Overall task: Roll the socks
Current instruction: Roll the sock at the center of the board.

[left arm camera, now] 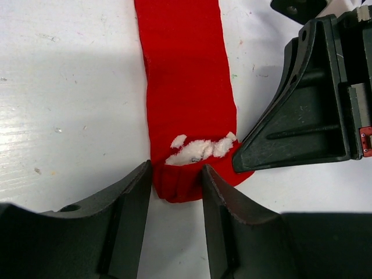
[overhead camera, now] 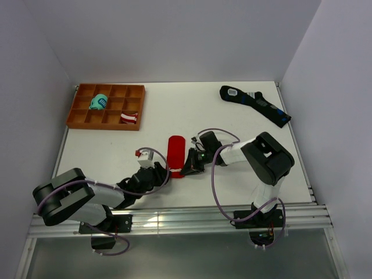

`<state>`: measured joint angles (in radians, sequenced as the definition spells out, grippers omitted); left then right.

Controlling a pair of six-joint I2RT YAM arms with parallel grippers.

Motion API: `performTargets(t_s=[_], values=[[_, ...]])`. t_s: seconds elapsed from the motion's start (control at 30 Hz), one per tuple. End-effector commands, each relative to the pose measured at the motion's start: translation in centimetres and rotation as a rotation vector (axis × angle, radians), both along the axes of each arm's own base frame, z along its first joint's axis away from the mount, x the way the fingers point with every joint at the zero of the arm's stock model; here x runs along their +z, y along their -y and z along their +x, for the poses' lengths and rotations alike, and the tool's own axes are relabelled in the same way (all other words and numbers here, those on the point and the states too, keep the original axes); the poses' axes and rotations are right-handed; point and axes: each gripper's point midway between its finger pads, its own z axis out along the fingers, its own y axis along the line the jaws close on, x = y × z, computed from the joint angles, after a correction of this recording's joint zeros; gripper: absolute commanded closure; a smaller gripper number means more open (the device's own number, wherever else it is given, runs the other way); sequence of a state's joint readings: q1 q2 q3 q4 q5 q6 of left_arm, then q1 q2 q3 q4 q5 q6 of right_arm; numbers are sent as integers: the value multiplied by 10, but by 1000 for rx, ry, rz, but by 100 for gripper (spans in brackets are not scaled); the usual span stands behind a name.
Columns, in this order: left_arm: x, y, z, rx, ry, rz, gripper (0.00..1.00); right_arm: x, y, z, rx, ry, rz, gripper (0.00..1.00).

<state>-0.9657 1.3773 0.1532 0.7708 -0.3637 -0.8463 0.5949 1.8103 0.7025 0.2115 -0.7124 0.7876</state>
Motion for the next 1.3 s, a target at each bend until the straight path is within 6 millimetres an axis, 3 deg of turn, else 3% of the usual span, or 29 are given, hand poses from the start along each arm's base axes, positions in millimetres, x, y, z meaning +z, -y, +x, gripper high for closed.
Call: performTargets(t_s=[0.0, 0.3, 0.57, 1.1, 1.27], values=[[6, 8, 3, 5, -4, -22, 55, -72, 60, -40, -33, -148, -336, 100], [-6, 8, 8, 40, -56, 43, 57, -74, 62, -43, -32, -158, -341, 100], [-26, 5, 6, 62, -124, 112, 66, -74, 63, -44, -34, -159, -342, 100], [-31, 4, 4, 97, -218, 174, 87, -77, 73, -33, -62, -77, -387, 100], [-45, -5, -3, 124, -310, 272, 91, -75, 75, -28, -87, -27, -380, 100]])
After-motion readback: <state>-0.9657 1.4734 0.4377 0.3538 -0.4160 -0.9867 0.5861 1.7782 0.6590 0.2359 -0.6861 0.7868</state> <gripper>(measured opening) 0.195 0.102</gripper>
